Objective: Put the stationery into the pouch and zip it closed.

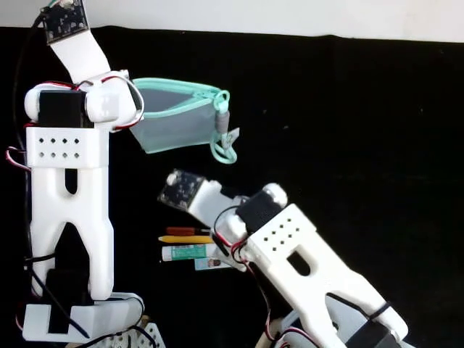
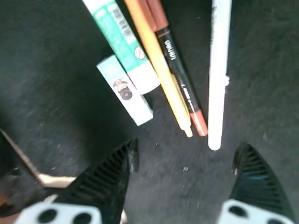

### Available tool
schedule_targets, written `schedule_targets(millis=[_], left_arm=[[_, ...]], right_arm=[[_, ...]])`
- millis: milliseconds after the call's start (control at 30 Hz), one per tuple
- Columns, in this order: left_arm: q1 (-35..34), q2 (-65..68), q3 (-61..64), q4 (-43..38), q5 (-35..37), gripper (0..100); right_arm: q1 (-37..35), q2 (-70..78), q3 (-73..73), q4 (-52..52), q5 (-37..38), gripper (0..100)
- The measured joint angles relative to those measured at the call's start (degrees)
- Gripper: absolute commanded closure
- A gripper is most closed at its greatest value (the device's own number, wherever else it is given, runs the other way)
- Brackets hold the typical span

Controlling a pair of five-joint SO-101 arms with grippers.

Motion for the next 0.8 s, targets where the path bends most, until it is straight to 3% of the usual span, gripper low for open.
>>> schedule_targets(millis=[333,800], left_arm=[[0.0,0.0,0.0,0.0,-1.6,99],[0.0,0.0,0.0,0.0,-1.9,99]], right_arm=[[-4.0,0.0,13.5,-18.3,5.5,68.1],[-11.2,7.6,14.4,-29.9,5.6,68.1]])
